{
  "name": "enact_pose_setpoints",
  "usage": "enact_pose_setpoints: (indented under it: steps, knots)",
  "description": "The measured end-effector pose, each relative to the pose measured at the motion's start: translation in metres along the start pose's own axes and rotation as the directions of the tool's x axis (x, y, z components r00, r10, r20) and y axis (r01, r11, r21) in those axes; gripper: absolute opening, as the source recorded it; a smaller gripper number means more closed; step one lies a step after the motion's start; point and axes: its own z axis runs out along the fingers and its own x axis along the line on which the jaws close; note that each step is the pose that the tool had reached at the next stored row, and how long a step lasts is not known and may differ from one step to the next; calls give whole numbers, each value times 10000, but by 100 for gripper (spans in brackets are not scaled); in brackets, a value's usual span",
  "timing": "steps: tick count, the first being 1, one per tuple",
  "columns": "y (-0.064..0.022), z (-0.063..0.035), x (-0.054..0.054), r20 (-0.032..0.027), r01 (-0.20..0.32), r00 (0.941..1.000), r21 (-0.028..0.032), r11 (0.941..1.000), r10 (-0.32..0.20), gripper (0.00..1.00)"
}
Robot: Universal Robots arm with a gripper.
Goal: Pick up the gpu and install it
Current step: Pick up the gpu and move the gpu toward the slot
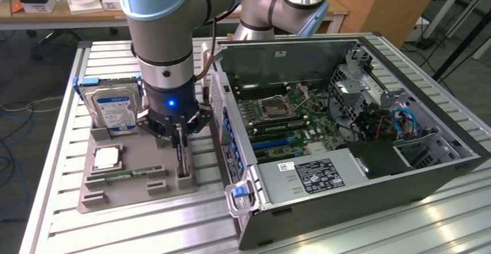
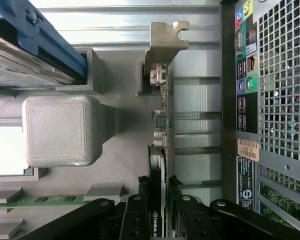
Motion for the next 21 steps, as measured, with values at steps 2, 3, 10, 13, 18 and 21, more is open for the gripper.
enact_pose_setpoints:
  steps: [2, 3, 10, 13, 18, 21]
  knots:
    - [1, -9, -1, 1, 0, 10000, -1, 10000, 0, 26]
    - [1, -22, -1, 0, 0, 10000, 0, 10000, 0, 26]
    - [8, -226, -5, -3, -1, 10000, -8, 10000, 1, 26]
    - [11, -346, -8, -3, -1, 10000, -21, 10000, 1, 26]
    - [19, -575, -13, -5, -1, 10000, -47, 10000, 1, 26]
    - [24, -713, -16, -5, -1, 10000, -54, 10000, 1, 26]
